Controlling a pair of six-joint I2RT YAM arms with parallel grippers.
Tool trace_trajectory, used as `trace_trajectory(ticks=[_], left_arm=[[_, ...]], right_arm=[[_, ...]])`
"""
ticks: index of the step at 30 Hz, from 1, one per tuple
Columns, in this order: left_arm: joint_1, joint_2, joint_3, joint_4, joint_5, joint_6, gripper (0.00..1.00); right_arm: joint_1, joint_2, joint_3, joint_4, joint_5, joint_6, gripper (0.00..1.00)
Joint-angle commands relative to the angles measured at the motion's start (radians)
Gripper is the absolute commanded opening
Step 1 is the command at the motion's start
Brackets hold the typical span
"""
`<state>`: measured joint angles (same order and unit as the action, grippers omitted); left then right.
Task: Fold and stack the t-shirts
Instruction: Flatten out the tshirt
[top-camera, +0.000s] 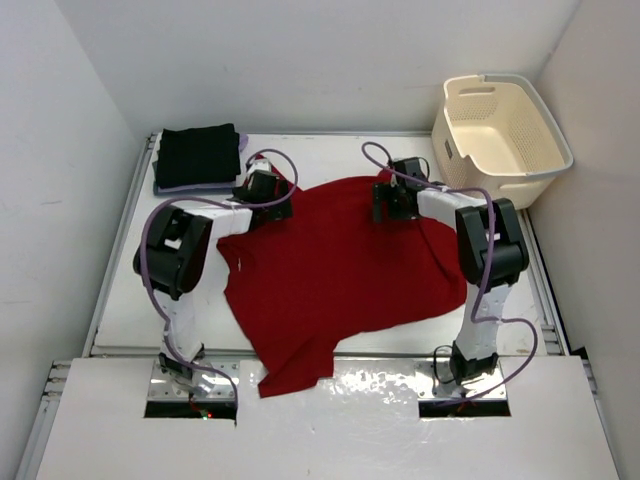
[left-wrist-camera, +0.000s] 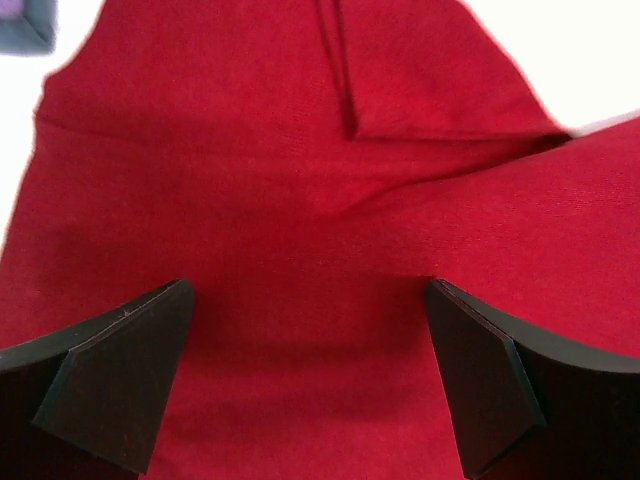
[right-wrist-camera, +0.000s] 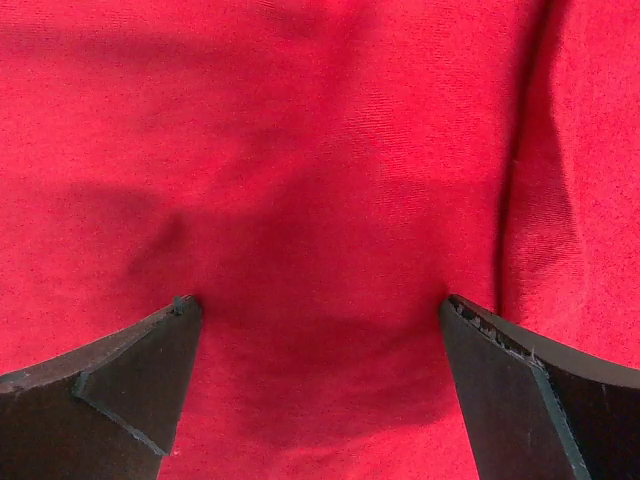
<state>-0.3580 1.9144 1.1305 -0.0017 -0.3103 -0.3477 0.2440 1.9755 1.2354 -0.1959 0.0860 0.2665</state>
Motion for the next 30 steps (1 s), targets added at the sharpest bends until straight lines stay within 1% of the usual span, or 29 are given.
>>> trace_trajectory(ticks=[1,4,6,9,11,16,18,21,23,25,26,29,30], left_arm=[[0.014,0.034,0.034,0.051,-0.038,-0.025,1.00],[0.040,0.058,0.022,0.057,-0.039,-0.042,1.00],[0.060,0.069,0.005,0.074,-0.038,-0.043,1.00],[0.100,0.074,-0.012,0.081,-0.013,-0.045,1.00],[0.114,0.066,-0.024,0.086,-0.007,-0.039,1.00],[0.117,0.055,-0.028,0.106,0.005,-0.022,1.00],[0.119,0.063,-0.009,0.094,0.013,-0.019,1.00],[0.119,0.069,0.009,0.094,0.040,-0.019,1.00],[0.119,0.064,0.015,0.103,0.051,-0.016,1.00],[0.119,0.067,0.029,0.106,0.063,-0.013,1.00],[0.119,0.072,0.035,0.103,0.069,-0.008,1.00],[0.119,0.095,0.063,0.086,0.074,-0.011,1.00],[0.119,0.104,0.064,0.088,0.074,-0.011,1.00]], right_arm=[[-0.067,0.016,0.042,0.044,-0.078,0.072,0.99],[-0.109,0.060,0.023,0.059,-0.115,0.102,0.99],[-0.126,0.068,0.013,0.053,-0.094,0.111,0.99],[-0.155,0.027,-0.010,0.044,0.018,0.099,0.99],[-0.166,-0.001,-0.014,0.027,0.113,0.058,0.99],[-0.170,-0.069,-0.013,-0.010,0.236,-0.009,0.99],[-0.175,-0.082,-0.008,-0.034,0.265,-0.003,0.99],[-0.175,-0.112,-0.027,-0.050,0.245,-0.010,0.99],[-0.175,-0.127,-0.036,-0.063,0.210,-0.055,0.99],[-0.167,-0.161,-0.043,-0.103,0.149,-0.093,0.99],[-0.161,-0.177,-0.072,-0.106,0.102,-0.099,0.99],[-0.143,-0.243,-0.155,-0.096,-0.003,-0.087,0.99],[-0.137,-0.256,-0.177,-0.097,-0.061,-0.076,0.99]])
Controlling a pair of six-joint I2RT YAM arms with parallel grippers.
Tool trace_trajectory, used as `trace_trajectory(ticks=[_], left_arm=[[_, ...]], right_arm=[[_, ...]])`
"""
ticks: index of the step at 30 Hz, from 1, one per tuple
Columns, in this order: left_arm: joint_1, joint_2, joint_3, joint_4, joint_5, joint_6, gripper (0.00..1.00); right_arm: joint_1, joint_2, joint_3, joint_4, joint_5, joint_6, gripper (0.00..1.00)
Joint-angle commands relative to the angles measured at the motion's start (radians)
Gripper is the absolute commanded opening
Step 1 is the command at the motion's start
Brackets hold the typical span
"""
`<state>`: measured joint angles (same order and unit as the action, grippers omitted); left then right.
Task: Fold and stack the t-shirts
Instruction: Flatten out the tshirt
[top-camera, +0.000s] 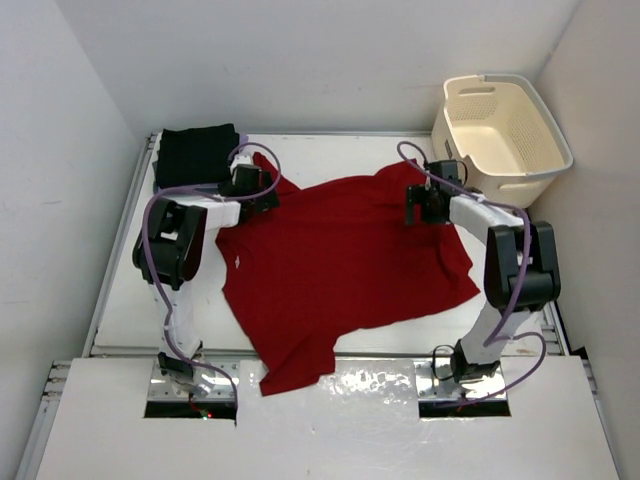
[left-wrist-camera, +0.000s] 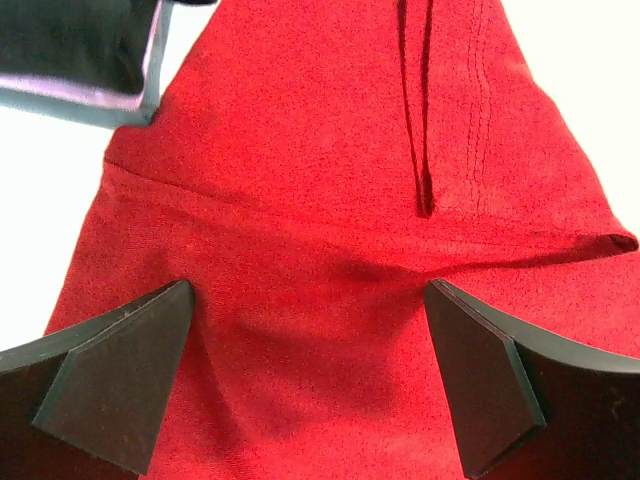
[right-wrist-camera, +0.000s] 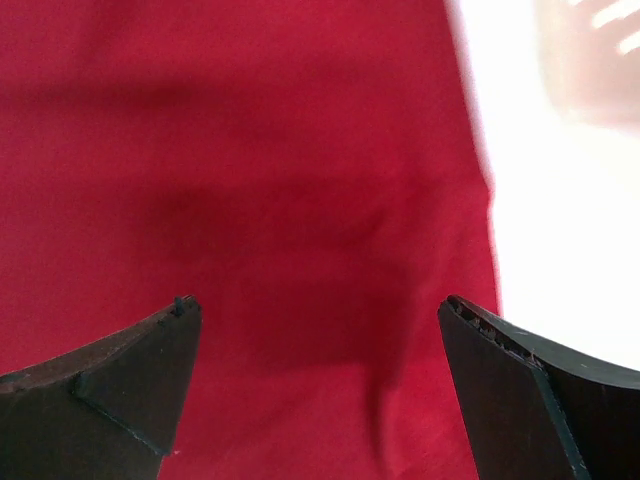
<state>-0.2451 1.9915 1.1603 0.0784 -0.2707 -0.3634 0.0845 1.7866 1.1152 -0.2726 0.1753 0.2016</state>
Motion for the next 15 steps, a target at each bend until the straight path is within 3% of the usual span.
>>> trace_trajectory(ticks=[1,4,6,12,15], left_arm=[[0.006,0.030,0.035,0.008,0.033,0.007,1.00],[0.009,0.043,0.039,0.003,0.022,0.009,1.00],[0.013,0.052,0.053,-0.006,0.022,0.008,1.00],[0.047,0.062,0.065,0.000,0.024,0.012,1.00],[0.069,0.084,0.088,-0.005,0.031,0.014,1.00]], right_arm=[[0.035,-0.091,-0.083,-0.013,-0.169,-0.005,0.99],[0.035,-0.108,-0.161,-0.020,-0.197,0.051,0.99],[0.034,-0.107,-0.186,-0.042,-0.131,0.079,0.99],[-0.055,-0.116,-0.241,-0.050,-0.128,0.133,0.99],[-0.074,-0.185,-0.247,-0.071,-0.037,0.131,0.99]])
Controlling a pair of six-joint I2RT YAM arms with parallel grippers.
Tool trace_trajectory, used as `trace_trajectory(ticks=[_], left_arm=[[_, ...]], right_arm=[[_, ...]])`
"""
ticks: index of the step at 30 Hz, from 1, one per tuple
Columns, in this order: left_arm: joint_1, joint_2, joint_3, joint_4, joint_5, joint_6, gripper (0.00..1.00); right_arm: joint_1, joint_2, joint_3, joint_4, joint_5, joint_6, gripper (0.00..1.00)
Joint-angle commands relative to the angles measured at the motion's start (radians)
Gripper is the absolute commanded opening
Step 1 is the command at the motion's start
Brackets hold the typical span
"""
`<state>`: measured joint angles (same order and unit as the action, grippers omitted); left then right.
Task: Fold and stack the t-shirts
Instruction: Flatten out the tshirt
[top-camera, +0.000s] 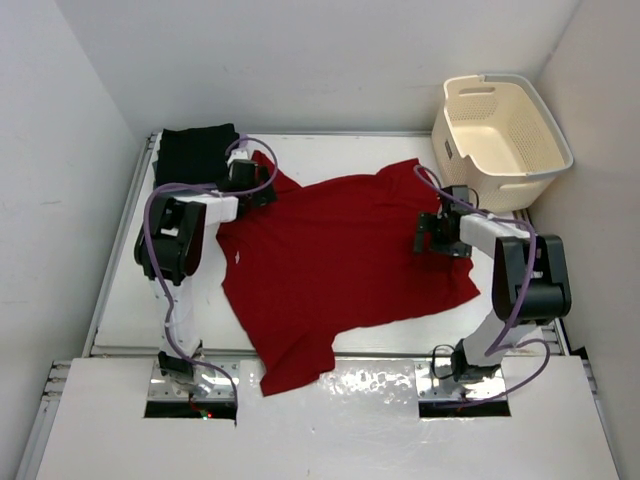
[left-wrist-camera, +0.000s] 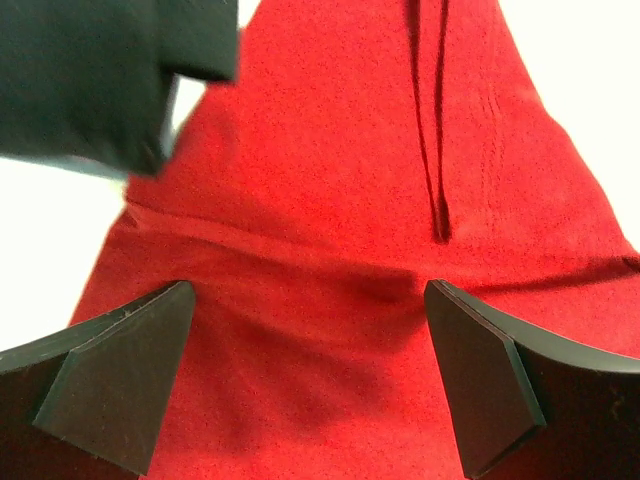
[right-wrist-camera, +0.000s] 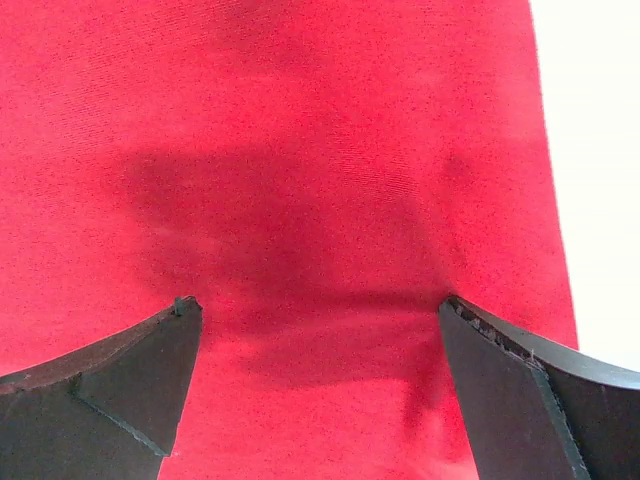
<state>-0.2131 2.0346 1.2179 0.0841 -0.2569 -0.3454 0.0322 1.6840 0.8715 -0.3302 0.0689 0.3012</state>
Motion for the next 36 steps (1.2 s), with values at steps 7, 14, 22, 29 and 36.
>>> trace_trajectory(ticks=[7,14,22,29,36], left_arm=[[0.057,0.093,0.123,-0.026,0.042,0.000,1.00],[0.075,0.130,0.189,-0.053,0.030,-0.004,1.00],[0.086,0.128,0.172,-0.057,0.018,-0.015,1.00],[0.089,0.133,0.173,-0.058,0.024,-0.017,1.00],[0.098,0.122,0.160,-0.047,0.039,-0.024,1.00]], right_arm=[[-0.060,-0.199,-0.037,-0.023,0.088,0.026,0.99],[-0.068,-0.213,-0.095,-0.047,0.160,0.042,0.82],[-0.068,-0.232,-0.128,-0.023,0.226,0.056,0.64],[-0.068,-0.117,-0.083,0.123,0.028,0.007,0.65],[-0.066,-0.061,-0.029,0.123,0.190,0.052,0.28]])
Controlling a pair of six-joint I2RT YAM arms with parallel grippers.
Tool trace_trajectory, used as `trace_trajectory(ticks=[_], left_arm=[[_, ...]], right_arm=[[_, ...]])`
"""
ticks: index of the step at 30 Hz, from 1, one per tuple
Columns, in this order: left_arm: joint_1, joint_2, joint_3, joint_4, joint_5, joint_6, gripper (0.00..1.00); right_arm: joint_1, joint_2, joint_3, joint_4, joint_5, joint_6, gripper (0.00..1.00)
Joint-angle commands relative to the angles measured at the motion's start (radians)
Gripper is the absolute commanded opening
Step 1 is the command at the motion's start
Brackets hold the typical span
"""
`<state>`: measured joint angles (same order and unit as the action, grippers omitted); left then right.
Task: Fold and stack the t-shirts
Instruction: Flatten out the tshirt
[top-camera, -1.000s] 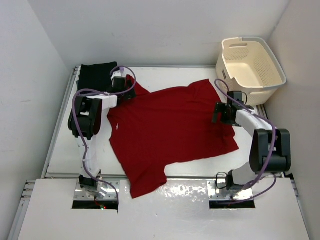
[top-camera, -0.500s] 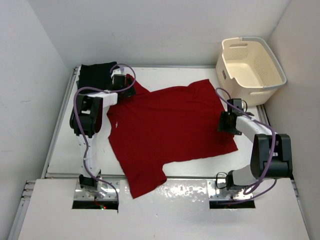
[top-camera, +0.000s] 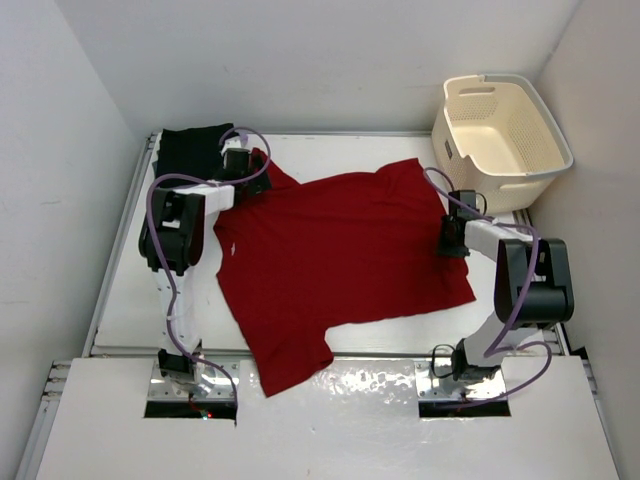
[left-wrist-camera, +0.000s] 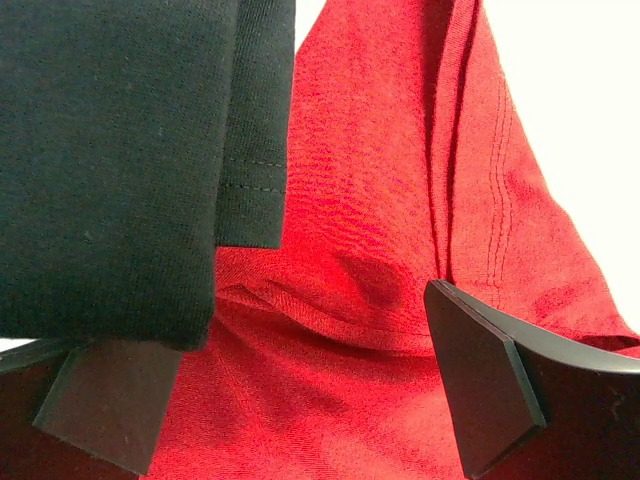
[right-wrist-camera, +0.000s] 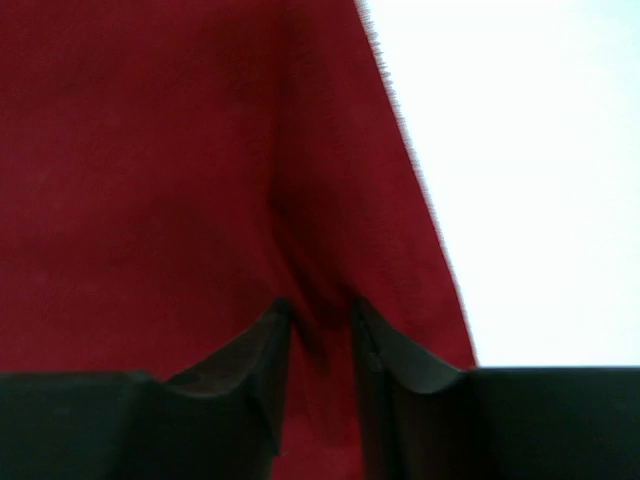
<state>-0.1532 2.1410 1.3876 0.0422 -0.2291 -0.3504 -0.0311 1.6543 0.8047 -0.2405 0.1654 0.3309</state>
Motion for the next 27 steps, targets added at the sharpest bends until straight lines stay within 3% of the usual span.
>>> trace_trajectory(ticks=[1,4,5,6,10,14,21,25,27], left_arm=[[0.040,0.014,-0.010,-0.004,0.011,-0.019,1.00],[0.040,0.019,-0.009,-0.004,0.013,-0.022,1.00],[0.043,0.017,-0.010,-0.004,0.014,-0.024,1.00],[0.043,0.019,-0.009,-0.004,0.014,-0.025,1.00],[0.047,0.019,-0.009,-0.002,0.020,-0.027,0.99],[0.049,0.026,-0.004,-0.004,0.024,-0.029,1.00],[0.050,0.025,-0.005,-0.007,0.030,-0.029,1.00],[0.052,0.023,-0.009,-0.007,0.034,-0.029,1.00],[0.052,0.023,-0.007,-0.007,0.037,-0.029,1.00]], right_arm=[[-0.003,-0.048,0.033,0.036,0.112,0.023,0.26],[0.005,-0.120,0.014,0.027,0.192,0.019,0.20],[0.007,-0.146,0.007,0.023,0.235,0.016,0.02],[0.007,-0.152,0.008,0.000,0.255,0.016,0.00],[0.007,-0.156,0.030,-0.051,0.333,0.008,0.00],[0.008,-0.125,0.027,-0.014,0.112,-0.036,0.01],[0.061,0.010,0.073,0.029,-0.022,-0.043,0.05],[0.103,0.038,0.091,0.030,-0.024,-0.044,0.07],[0.135,0.036,0.096,0.024,0.024,-0.039,0.12]])
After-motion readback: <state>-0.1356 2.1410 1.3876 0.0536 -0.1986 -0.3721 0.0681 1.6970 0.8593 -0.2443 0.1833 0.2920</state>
